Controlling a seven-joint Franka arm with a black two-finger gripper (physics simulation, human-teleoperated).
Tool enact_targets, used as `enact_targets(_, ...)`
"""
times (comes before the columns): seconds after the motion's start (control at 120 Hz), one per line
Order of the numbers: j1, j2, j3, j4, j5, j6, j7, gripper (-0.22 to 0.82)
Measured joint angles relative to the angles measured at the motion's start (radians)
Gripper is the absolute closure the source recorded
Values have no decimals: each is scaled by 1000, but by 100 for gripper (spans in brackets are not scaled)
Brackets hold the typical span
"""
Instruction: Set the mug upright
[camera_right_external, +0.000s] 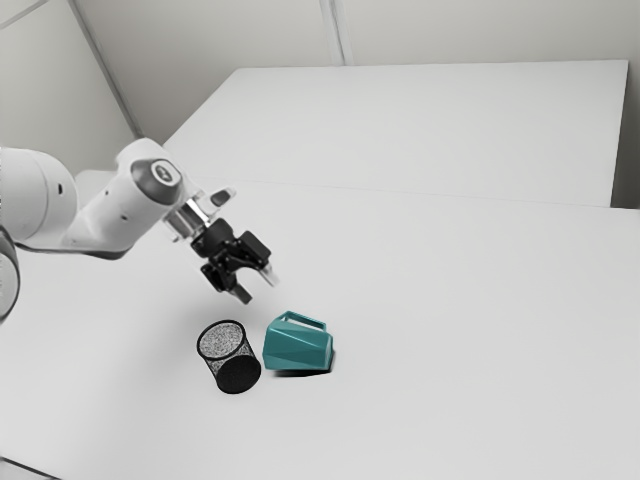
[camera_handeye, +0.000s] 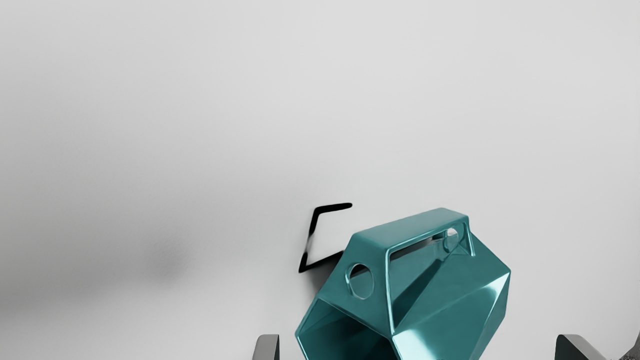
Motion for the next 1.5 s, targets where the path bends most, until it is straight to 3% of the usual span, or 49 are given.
enact_targets(1.058,-84,19,3,-97,-96,7,77,1)
enact_targets(1.2,-100,19,3,-97,-101,9,77,14)
enact_targets(1.342,-103,19,3,-97,-104,11,77,42)
enact_targets(1.5,-103,18,4,-94,-97,18,75,61)
